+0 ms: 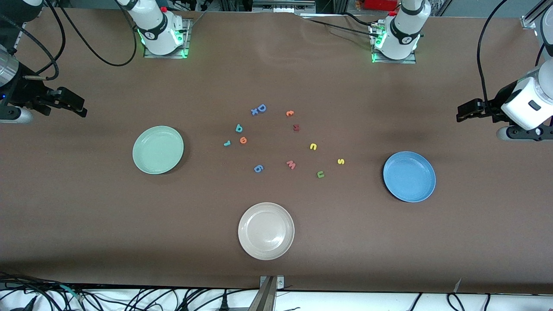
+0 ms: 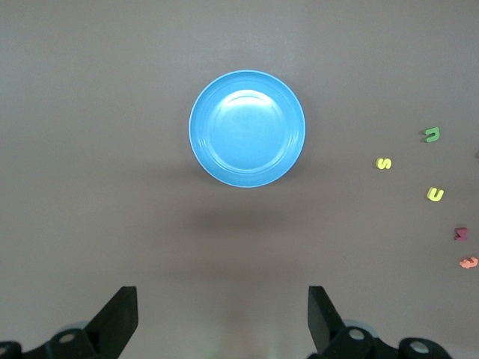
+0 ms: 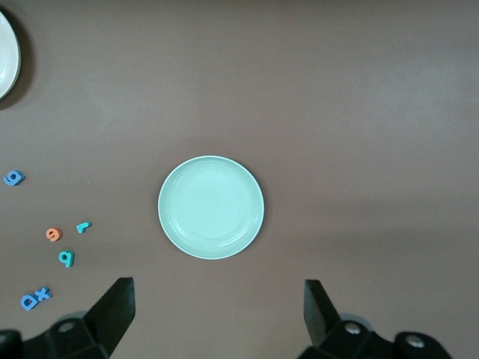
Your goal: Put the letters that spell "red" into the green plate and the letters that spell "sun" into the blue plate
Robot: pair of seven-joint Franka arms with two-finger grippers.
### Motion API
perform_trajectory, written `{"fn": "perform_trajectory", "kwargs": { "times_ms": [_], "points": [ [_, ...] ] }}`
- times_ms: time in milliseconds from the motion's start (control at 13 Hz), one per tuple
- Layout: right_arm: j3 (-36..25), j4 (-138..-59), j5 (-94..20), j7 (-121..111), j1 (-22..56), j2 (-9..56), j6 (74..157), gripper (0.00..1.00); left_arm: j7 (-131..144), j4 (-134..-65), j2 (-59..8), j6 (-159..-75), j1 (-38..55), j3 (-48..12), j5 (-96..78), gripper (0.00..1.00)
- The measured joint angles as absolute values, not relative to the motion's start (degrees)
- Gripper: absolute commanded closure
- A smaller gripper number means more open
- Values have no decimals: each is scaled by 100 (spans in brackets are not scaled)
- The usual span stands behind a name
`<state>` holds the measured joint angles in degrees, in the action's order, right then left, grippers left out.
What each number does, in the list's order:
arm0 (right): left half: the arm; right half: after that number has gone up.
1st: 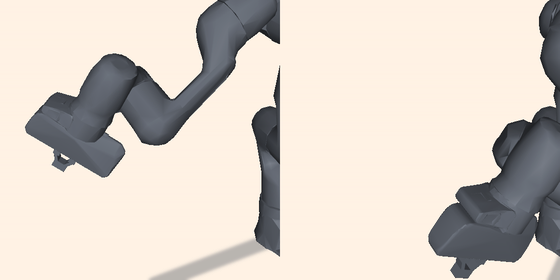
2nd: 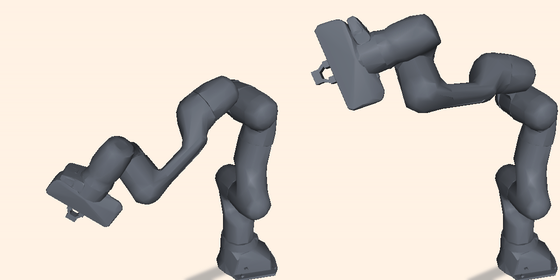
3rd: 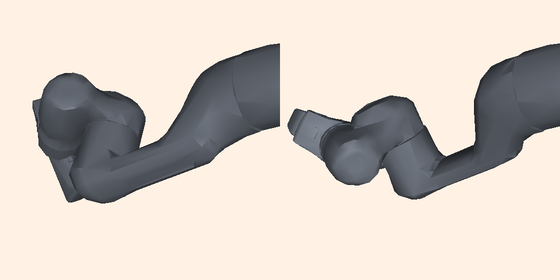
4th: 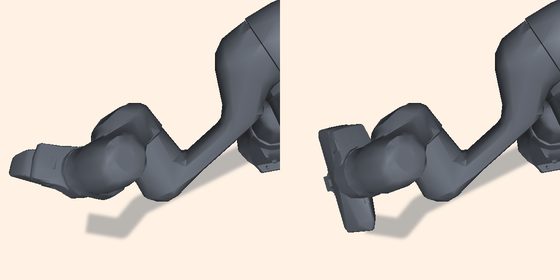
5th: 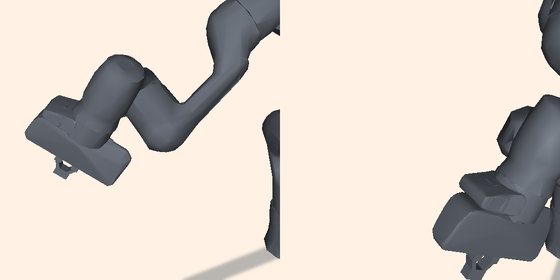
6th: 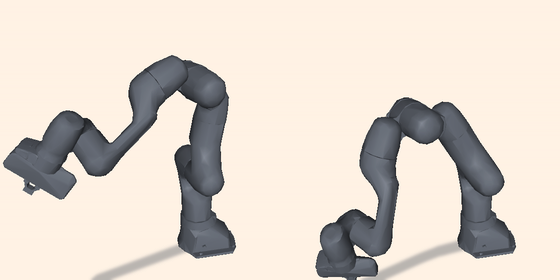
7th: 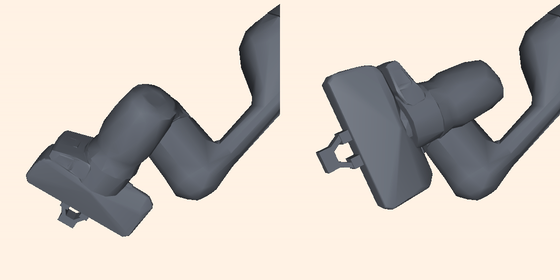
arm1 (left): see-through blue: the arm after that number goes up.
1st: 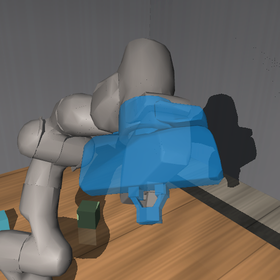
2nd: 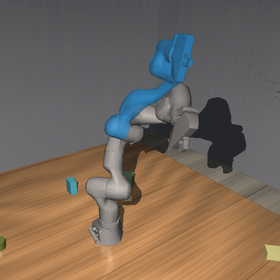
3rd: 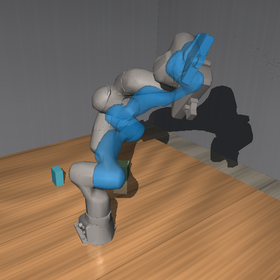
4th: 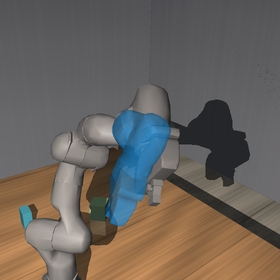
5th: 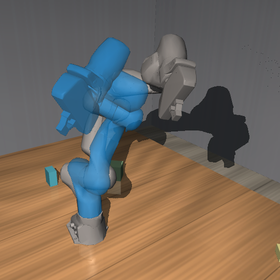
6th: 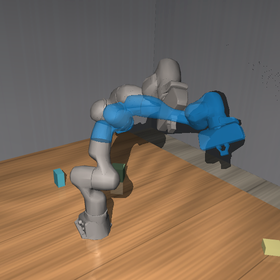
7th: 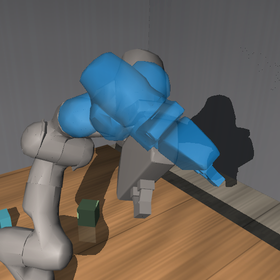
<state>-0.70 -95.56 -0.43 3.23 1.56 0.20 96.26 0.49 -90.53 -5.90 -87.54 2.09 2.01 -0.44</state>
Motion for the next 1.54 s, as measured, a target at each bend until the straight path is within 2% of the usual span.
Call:
{"fn": "perform_trajectory", "kwargs": {
  "times_ms": [1538],
  "points": [
    [-71, -9556, -43, 323, 156, 183, 9425, 0, 48, -9053, -590, -8754, 209, 201, -44, 0]
  ]
}}
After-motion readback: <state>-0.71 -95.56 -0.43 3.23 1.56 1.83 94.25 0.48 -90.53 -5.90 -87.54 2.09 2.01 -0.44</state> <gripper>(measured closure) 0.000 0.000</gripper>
